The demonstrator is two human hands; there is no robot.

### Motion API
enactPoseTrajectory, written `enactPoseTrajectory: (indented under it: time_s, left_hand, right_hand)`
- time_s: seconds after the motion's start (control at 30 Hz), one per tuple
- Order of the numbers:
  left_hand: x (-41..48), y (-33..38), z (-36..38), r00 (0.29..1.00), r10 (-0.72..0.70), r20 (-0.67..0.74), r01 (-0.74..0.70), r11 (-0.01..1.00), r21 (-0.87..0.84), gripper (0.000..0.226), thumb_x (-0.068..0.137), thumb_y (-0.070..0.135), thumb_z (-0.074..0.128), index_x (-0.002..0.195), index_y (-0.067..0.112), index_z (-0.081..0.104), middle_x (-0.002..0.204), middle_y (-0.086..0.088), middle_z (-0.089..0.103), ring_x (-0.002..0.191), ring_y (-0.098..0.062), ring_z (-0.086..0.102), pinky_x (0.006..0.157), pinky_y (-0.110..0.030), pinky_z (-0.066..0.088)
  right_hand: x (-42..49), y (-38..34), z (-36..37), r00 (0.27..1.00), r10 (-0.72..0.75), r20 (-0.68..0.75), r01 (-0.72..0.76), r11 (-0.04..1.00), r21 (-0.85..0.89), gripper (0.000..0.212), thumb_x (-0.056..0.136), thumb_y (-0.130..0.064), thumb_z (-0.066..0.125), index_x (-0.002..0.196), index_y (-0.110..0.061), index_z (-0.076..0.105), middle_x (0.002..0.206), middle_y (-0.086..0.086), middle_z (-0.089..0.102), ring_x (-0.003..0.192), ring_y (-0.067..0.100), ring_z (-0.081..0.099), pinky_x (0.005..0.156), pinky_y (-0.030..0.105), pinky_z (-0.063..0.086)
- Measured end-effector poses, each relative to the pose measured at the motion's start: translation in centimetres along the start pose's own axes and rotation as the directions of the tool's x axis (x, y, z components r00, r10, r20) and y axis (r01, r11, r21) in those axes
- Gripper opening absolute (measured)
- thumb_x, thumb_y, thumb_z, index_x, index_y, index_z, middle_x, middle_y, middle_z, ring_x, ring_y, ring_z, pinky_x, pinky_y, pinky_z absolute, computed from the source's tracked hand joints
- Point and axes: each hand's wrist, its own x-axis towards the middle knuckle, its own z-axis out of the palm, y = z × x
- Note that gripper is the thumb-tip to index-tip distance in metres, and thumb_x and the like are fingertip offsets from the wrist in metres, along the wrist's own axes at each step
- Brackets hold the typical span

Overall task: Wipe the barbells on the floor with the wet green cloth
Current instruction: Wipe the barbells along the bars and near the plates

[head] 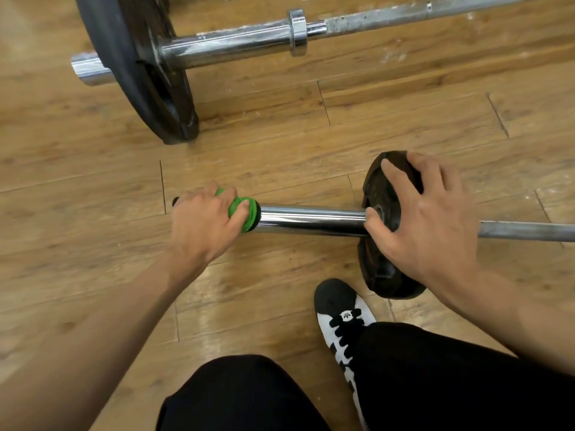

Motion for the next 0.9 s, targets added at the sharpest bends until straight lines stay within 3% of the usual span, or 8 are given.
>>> enactPoseTrajectory:
  time_s: [0.17,0.4,0.5,0.6,0.73,0.9]
  left_hand:
    - [0.3,0.5,0.5,0.999,-0.052,-0.015,0.052,0.999,0.008,0.049,0.098,0.047,0.039,0.083,0.009,0.067,0.075,-0.015,0.059,0.063,-0.037,0.056,0.064,-0.041,0.038]
    - [-2.2,1.0,0.8,0.997,-0.071,-0.043,0.070,0.997,-0.015,0.045,0.098,0.044,0.042,0.084,0.007,0.063,0.078,-0.017,0.056,0.067,-0.038,0.056,0.068,-0.045,0.041]
    - [-3.4,2.3,0.3,0.996,-0.088,-0.005,0.088,0.996,-0.023,0.046,0.099,0.045,0.041,0.088,0.008,0.065,0.080,-0.017,0.057,0.068,-0.038,0.056,0.068,-0.044,0.041]
    - [-3.6,6.2,0.1,1.000,-0.001,0.020,0.003,0.998,-0.061,0.046,0.100,0.047,0.040,0.091,0.011,0.067,0.081,-0.016,0.059,0.069,-0.036,0.059,0.067,-0.043,0.042]
    - [-3.0,12.8,0.6,0.972,0.233,0.018,-0.232,0.971,-0.050,0.046,0.101,0.053,0.040,0.103,0.014,0.064,0.094,-0.014,0.060,0.077,-0.032,0.060,0.067,-0.039,0.039]
    - [-2.8,12.4,1.7,0.926,0.376,-0.023,-0.375,0.926,0.038,0.054,0.103,0.058,0.041,0.123,0.014,0.063,0.108,-0.016,0.061,0.084,-0.033,0.059,0.072,-0.041,0.042]
  right_hand:
    - [0.3,0.4,-0.1,1.000,0.013,0.003,-0.013,0.998,0.063,0.070,0.089,-0.054,0.050,0.146,-0.014,0.056,0.145,0.019,0.051,0.129,0.041,0.047,0.095,0.054,0.047]
    - [-3.2,0.8,-0.4,0.994,-0.097,-0.043,0.099,0.995,0.034,0.062,0.090,-0.040,0.059,0.143,-0.010,0.058,0.147,0.026,0.047,0.136,0.043,0.042,0.104,0.059,0.040]
    - [-2.9,0.5,-0.8,0.998,-0.056,-0.016,0.057,0.997,0.043,0.064,0.091,-0.041,0.054,0.149,-0.014,0.052,0.140,0.022,0.050,0.128,0.041,0.046,0.106,0.056,0.036]
    - [-2.9,-0.2,-0.7,0.999,-0.041,0.003,0.041,0.999,0.009,0.064,0.093,-0.042,0.050,0.151,-0.016,0.049,0.141,0.019,0.053,0.128,0.038,0.048,0.108,0.053,0.034]
    - [-3.5,-0.6,-0.7,0.999,-0.034,-0.003,0.034,0.999,-0.012,0.063,0.092,-0.041,0.051,0.149,-0.014,0.050,0.143,0.020,0.053,0.130,0.040,0.047,0.103,0.054,0.036]
    - [-3.1,-0.7,-0.6,0.998,-0.056,0.006,0.056,0.996,-0.065,0.062,0.091,-0.043,0.052,0.147,-0.016,0.054,0.144,0.020,0.053,0.132,0.040,0.047,0.100,0.055,0.038]
